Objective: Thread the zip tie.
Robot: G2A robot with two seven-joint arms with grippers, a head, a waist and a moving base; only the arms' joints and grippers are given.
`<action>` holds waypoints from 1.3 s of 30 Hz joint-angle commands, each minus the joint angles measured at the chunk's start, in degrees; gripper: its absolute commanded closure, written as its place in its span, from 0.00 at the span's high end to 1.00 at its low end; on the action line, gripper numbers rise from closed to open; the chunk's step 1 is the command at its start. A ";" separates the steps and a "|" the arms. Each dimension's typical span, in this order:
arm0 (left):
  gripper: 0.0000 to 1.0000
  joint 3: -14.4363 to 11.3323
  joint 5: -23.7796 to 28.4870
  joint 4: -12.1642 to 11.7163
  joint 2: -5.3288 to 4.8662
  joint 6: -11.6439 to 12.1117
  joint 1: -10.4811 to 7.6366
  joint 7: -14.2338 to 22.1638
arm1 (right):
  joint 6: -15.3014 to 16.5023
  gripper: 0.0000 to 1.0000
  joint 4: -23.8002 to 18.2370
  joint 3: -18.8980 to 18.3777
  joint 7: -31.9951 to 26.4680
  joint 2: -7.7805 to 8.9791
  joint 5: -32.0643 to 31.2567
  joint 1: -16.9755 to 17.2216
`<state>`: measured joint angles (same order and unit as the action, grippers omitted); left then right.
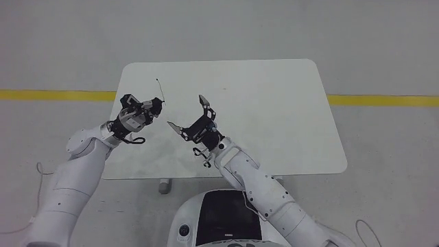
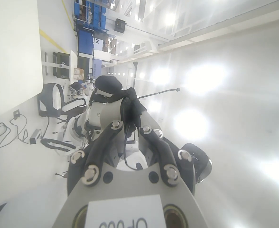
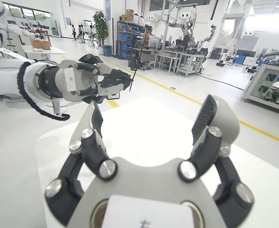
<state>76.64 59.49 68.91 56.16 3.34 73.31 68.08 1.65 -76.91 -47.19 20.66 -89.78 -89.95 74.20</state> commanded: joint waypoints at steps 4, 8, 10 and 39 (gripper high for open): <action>0.00 -0.69 4.79 -0.27 0.39 -6.10 0.32 -1.95 | -2.47 1.00 2.43 0.60 3.38 0.02 0.00 -0.99; 0.00 -0.59 7.60 -1.17 0.53 -9.41 0.49 -1.99 | -5.06 1.00 6.47 2.66 6.70 -0.34 0.00 -3.00; 0.00 -0.74 9.38 -1.29 0.68 -10.85 0.71 -1.87 | -6.80 1.00 8.64 4.31 7.92 -0.55 0.00 -4.53; 0.00 -3.33 19.69 -1.80 0.47 -22.82 0.19 -0.15 | -14.76 0.61 12.62 9.39 13.87 -0.41 0.00 -8.41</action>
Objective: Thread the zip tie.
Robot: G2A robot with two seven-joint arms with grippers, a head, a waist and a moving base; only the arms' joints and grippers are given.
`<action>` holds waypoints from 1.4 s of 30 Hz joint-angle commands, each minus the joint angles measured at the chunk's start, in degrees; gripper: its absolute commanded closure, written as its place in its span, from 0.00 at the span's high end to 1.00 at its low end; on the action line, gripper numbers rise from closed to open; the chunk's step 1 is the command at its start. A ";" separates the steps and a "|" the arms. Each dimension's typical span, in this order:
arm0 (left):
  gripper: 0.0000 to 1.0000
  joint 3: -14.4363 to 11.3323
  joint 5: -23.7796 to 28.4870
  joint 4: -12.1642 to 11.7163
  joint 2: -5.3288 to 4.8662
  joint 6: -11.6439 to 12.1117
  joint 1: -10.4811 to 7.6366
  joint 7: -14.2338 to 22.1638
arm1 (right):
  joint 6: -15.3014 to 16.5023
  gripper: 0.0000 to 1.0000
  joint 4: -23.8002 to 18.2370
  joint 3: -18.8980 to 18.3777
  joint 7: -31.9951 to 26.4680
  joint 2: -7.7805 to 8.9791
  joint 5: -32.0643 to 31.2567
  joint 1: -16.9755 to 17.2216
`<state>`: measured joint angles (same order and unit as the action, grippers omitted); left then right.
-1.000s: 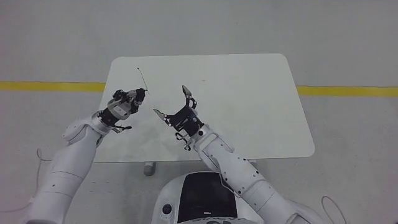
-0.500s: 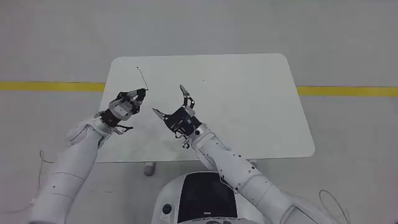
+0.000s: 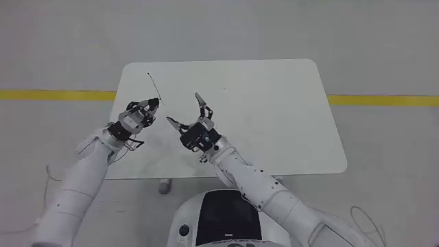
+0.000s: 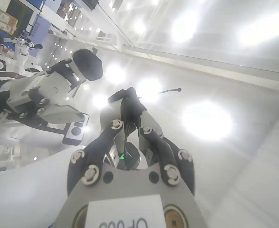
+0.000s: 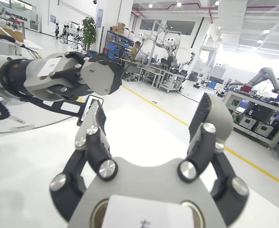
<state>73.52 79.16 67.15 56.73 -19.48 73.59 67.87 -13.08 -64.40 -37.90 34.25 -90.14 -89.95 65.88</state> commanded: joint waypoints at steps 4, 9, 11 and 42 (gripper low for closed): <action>0.00 -0.21 0.02 -0.05 -0.10 0.00 -0.09 0.06 | 0.03 0.50 0.49 0.40 0.91 -0.40 0.16 -0.25; 0.00 -0.21 0.02 -0.05 -0.10 0.00 -0.09 0.06 | 0.55 0.46 1.59 0.66 0.97 -1.08 0.06 -0.63; 0.00 -0.21 0.02 -0.05 -0.10 0.00 -0.09 0.06 | 0.73 0.43 2.06 0.78 0.96 -1.33 0.00 -0.87; 0.00 -0.21 0.02 -0.05 -0.10 0.00 -0.09 0.06 | 1.97 0.11 7.75 2.28 2.98 -4.91 0.00 -4.67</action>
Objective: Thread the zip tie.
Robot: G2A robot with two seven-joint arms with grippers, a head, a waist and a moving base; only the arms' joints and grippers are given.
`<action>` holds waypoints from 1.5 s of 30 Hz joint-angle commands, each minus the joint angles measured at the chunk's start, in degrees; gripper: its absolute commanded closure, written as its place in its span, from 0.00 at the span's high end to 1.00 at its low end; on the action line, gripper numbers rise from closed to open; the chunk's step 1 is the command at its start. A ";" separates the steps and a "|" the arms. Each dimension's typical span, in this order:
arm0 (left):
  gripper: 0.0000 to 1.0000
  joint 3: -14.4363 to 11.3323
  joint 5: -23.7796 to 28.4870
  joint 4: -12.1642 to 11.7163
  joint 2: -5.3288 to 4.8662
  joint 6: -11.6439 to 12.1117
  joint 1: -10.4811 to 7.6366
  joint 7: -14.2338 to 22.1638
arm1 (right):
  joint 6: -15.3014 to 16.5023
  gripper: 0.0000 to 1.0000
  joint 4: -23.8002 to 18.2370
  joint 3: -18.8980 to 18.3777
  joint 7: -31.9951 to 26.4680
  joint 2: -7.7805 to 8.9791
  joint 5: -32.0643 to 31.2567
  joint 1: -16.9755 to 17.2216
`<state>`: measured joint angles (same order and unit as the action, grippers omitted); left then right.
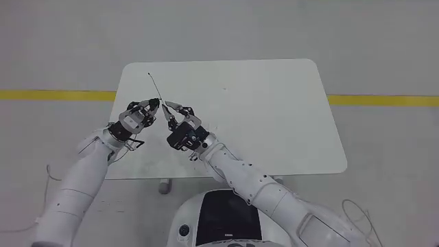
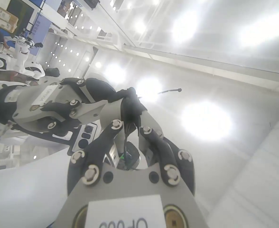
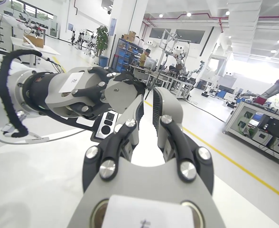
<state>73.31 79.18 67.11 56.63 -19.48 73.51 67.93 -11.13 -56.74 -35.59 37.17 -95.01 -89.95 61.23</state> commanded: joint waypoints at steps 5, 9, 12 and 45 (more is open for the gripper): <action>0.00 0.00 0.00 0.00 0.00 0.00 0.00 0.00 | 0.24 0.11 0.63 -0.25 0.43 -0.32 0.00 -0.09; 0.00 0.00 0.00 0.00 0.00 0.00 0.00 0.00 | 0.41 0.11 1.00 -0.36 0.77 -0.49 0.00 -0.18; 0.00 0.00 0.00 0.00 0.00 0.00 0.00 0.00 | 0.50 0.09 1.30 -0.49 0.98 -0.60 0.00 -0.32; 0.00 0.00 0.00 0.00 0.00 0.00 0.00 0.00 | -1.08 0.00 0.52 -2.24 2.27 -0.01 0.00 1.73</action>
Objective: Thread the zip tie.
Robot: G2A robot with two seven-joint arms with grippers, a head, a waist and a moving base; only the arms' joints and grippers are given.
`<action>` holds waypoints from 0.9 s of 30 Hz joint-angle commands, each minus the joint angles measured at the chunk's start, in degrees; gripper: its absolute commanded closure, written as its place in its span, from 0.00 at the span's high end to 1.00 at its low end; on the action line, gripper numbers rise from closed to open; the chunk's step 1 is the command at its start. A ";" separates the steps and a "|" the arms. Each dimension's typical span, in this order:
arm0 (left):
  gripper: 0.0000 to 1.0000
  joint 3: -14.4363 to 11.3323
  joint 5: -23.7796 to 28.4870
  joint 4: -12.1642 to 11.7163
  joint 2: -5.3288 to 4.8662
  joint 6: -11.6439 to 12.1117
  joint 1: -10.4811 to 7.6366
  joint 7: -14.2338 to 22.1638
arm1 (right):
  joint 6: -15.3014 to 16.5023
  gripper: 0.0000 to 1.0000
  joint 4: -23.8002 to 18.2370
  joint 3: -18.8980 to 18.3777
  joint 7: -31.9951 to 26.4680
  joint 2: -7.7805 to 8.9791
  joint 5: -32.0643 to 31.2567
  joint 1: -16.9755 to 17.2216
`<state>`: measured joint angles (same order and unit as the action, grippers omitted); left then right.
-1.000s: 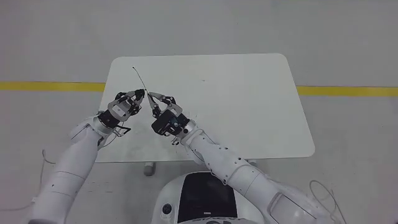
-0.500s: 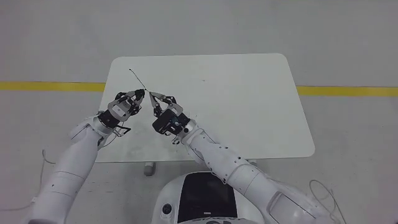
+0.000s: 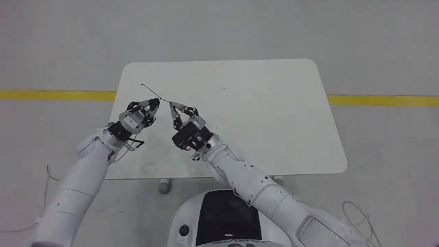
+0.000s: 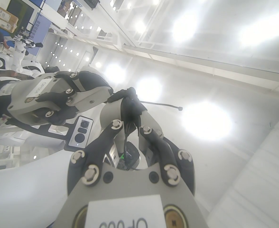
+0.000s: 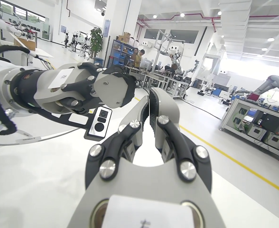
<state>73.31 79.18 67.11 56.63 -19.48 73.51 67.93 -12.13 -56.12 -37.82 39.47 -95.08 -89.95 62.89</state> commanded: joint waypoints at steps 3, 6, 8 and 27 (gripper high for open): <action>0.00 0.00 0.00 0.00 0.00 0.00 0.00 0.00 | -0.43 0.00 -0.64 0.01 -0.08 0.32 0.00 0.40; 0.00 0.00 0.00 0.00 0.00 0.00 0.00 0.00 | -0.87 0.00 -1.19 -0.03 -0.23 0.62 0.00 0.76; 0.00 0.00 0.00 0.00 0.00 0.00 0.00 0.00 | -1.26 0.00 -1.62 -0.11 -0.41 0.84 0.00 1.07; 0.00 0.00 0.00 0.00 0.00 0.00 0.00 0.00 | -2.94 0.00 -4.93 0.20 -2.22 3.19 0.00 2.94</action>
<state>73.31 79.18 67.11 56.63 -19.48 73.51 67.93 -14.97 -60.94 -37.63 37.31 -92.00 -89.95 65.76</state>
